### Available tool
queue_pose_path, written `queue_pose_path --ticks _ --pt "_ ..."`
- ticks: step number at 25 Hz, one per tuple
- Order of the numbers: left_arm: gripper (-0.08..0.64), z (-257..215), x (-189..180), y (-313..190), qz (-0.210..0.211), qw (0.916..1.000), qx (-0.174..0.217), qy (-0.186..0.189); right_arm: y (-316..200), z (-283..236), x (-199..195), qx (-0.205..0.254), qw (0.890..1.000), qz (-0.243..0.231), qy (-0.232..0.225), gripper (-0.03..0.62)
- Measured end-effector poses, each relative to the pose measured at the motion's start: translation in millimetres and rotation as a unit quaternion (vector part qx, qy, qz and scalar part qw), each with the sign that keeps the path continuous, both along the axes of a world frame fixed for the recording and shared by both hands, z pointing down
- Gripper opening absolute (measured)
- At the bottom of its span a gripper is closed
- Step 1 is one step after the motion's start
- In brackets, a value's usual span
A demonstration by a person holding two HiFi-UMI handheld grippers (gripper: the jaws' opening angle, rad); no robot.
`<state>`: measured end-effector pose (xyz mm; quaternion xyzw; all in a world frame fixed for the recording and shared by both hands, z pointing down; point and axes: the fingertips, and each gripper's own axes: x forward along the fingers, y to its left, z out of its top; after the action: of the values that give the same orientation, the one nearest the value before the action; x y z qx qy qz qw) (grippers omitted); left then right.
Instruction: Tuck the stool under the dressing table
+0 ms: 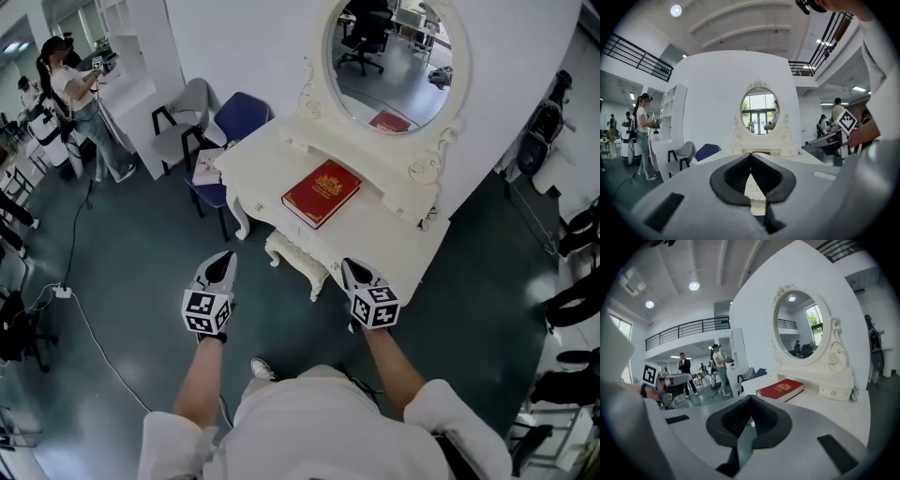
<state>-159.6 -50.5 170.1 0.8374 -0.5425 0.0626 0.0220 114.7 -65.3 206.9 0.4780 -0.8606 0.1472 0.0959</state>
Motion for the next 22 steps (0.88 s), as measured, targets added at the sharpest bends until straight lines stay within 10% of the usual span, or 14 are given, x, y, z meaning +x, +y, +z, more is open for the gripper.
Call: queue_pose_path --ticks 22 --pt "0.015 -146.4 -41.8 51.8 -0.058 0.9881 0.140 0.021 3.2 -150.6 39.3 0.134 0.990 0.013 -0.034 0.002"
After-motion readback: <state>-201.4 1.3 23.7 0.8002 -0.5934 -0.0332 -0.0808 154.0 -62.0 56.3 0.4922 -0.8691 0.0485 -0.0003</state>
